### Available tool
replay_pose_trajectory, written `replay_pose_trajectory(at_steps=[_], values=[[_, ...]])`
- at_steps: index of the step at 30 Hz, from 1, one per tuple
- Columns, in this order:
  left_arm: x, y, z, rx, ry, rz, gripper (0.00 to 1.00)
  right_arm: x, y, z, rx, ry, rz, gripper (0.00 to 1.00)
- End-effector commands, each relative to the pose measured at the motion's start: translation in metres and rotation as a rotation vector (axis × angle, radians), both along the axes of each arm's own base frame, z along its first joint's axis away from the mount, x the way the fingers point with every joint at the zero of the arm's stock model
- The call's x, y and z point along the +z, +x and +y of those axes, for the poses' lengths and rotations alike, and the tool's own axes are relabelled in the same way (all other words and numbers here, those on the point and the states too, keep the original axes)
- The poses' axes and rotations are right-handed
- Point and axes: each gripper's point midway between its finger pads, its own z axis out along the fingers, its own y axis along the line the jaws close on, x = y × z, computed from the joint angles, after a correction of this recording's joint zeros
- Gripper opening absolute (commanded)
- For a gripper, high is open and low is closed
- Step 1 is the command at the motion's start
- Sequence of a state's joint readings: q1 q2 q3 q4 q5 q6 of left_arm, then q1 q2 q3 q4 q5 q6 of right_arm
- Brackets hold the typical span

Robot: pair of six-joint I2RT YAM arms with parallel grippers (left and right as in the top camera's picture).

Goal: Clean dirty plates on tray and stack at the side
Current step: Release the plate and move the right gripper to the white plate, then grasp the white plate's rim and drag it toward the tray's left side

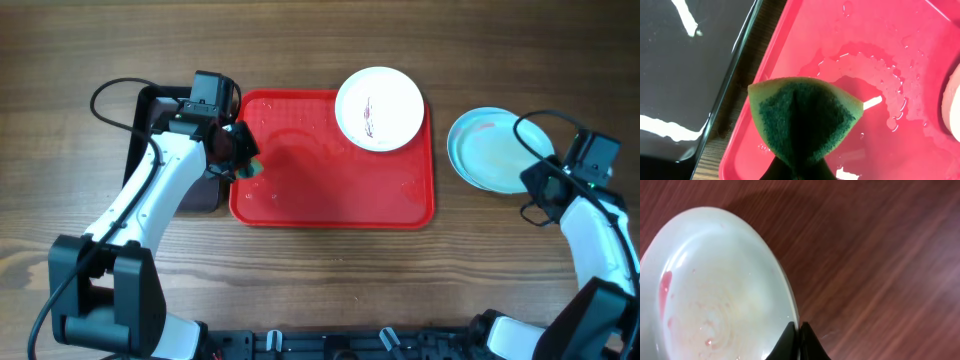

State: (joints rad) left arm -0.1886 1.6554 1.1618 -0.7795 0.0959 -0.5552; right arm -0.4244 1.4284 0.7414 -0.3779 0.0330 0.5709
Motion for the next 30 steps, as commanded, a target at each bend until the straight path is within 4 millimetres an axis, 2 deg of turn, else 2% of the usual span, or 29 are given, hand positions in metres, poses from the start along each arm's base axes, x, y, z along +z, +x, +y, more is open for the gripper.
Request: replay_pose_trajectory(at_steps=[1, 4, 7, 11, 15, 18, 20, 23, 26, 30], values=[[0.002, 0.004, -0.002, -0.003, -0.008, -0.005, 0.04, -0.012, 0.011, 0.02, 0.09, 0.044, -0.009, 0.15], [0.002, 0.004, -0.002, -0.003, -0.008, -0.005, 0.04, -0.01, 0.02, 0.029, 0.145, 0.025, -0.019, 0.36], [0.002, 0.004, -0.002, -0.002, -0.008, -0.005, 0.04, 0.003, 0.035, 0.044, 0.258, 0.024, -0.047, 0.42], [0.002, 0.004, -0.002, -0.002, -0.009, -0.005, 0.04, 0.035, 0.061, 0.077, 0.413, 0.023, -0.082, 0.43], [0.002, 0.005, -0.002, -0.002, -0.008, -0.006, 0.04, 0.078, 0.095, 0.144, 0.626, 0.026, -0.192, 0.47], [0.002, 0.005, -0.002, -0.002, -0.008, -0.007, 0.04, 0.088, 0.109, 0.191, 0.719, 0.013, -0.252, 0.52], [0.002, 0.005, -0.002, -0.002, -0.008, -0.007, 0.04, 0.082, 0.113, 0.208, 0.724, -0.002, -0.248, 0.56], [0.002, 0.005, -0.001, -0.001, -0.005, -0.01, 0.04, 0.055, 0.115, 0.228, 0.715, 0.004, -0.193, 0.57], [0.002, 0.005, -0.001, -0.001, -0.005, -0.009, 0.04, 0.019, 0.111, 0.236, 0.662, 0.065, -0.107, 0.55], [0.002, 0.004, -0.001, -0.002, -0.005, -0.005, 0.04, -0.012, 0.107, 0.236, 0.624, 0.098, -0.032, 0.52]])
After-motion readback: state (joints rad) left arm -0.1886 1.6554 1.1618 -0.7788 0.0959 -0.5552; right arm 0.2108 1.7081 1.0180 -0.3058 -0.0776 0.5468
